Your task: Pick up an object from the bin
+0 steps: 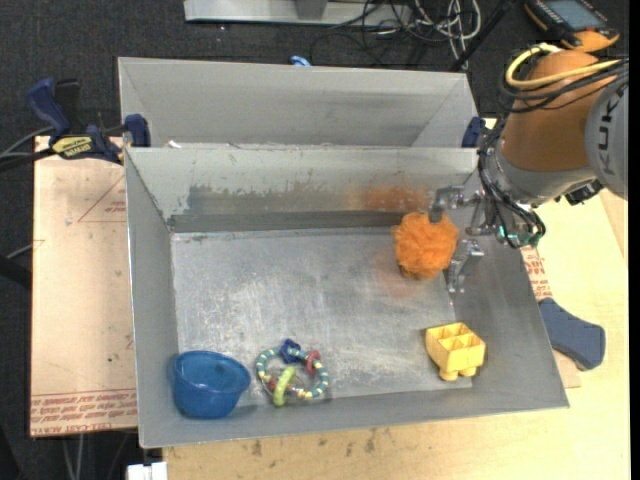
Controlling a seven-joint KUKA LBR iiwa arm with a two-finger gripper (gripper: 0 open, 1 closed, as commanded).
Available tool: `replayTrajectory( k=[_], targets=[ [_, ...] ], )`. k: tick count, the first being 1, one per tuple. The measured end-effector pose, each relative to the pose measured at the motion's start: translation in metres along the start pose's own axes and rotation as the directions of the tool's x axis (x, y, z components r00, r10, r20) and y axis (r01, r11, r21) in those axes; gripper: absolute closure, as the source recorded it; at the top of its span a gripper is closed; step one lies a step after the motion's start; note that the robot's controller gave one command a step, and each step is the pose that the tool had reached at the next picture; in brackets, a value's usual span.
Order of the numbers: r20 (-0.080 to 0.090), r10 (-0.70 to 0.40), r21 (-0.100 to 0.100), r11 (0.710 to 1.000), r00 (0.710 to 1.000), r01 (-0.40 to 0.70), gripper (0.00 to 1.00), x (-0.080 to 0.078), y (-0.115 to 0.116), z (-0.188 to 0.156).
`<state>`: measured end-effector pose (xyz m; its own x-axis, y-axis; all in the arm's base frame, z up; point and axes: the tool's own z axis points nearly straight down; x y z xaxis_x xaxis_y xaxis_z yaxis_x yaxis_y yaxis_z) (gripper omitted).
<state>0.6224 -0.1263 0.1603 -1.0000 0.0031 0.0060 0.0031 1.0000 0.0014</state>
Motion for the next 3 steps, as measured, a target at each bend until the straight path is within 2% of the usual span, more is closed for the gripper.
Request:
replayTrajectory(
  k=[1,2,3],
  targets=[
    [0.008,-0.002,0.001,1.0,1.0,0.002,0.0,-0.002,0.0,-0.005],
    [0.015,0.016,0.003,1.0,1.0,-0.016,1.0,-0.028,-0.017,0.077],
    [0.015,0.016,0.003,1.0,1.0,-0.016,1.0,-0.028,-0.017,0.077]
  ],
)
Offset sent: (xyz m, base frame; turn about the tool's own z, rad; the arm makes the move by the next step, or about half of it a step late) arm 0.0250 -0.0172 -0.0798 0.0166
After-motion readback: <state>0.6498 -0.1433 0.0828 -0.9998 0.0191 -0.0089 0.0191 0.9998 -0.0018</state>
